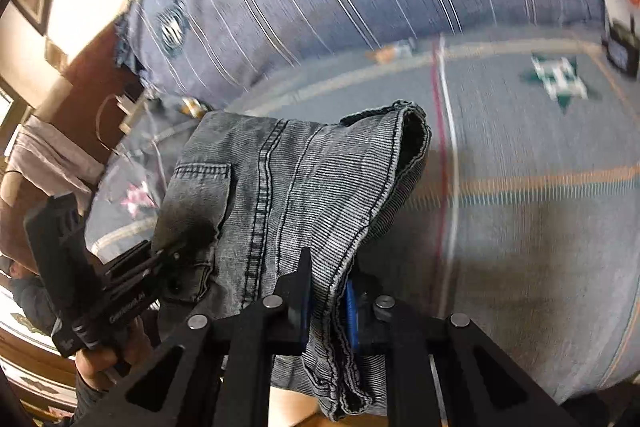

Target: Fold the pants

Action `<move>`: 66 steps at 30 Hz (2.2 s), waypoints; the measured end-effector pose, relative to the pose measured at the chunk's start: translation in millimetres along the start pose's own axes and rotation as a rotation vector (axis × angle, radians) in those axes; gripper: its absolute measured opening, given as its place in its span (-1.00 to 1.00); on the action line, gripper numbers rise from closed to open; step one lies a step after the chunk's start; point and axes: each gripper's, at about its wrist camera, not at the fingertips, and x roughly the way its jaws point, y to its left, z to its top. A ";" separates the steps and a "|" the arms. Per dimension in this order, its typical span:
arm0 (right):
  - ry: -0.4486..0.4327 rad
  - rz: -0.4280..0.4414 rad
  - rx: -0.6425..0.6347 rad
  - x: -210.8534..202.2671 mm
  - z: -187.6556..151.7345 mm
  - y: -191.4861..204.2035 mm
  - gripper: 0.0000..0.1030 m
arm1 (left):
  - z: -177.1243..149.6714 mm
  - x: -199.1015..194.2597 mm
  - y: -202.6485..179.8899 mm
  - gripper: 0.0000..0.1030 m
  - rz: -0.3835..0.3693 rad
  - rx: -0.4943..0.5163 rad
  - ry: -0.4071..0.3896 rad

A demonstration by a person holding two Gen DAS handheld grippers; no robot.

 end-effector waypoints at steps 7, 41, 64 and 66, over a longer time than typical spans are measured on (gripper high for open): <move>-0.061 0.019 -0.053 -18.9 71.5 21.0 -0.72 | 53.1 6.4 20.8 -0.48 -0.025 -0.060 -0.023; -0.186 -0.358 -0.294 -30.4 -18.5 43.1 0.78 | -24.0 -9.6 -5.1 0.85 0.245 -0.062 -0.090; -0.074 -0.497 -0.367 -16.6 -39.2 46.7 1.00 | -19.0 -11.8 -22.1 0.98 0.285 -0.040 -0.015; -0.076 -0.501 -0.370 -16.2 -38.6 48.0 1.00 | -17.9 -11.4 -23.1 0.98 0.273 -0.039 -0.013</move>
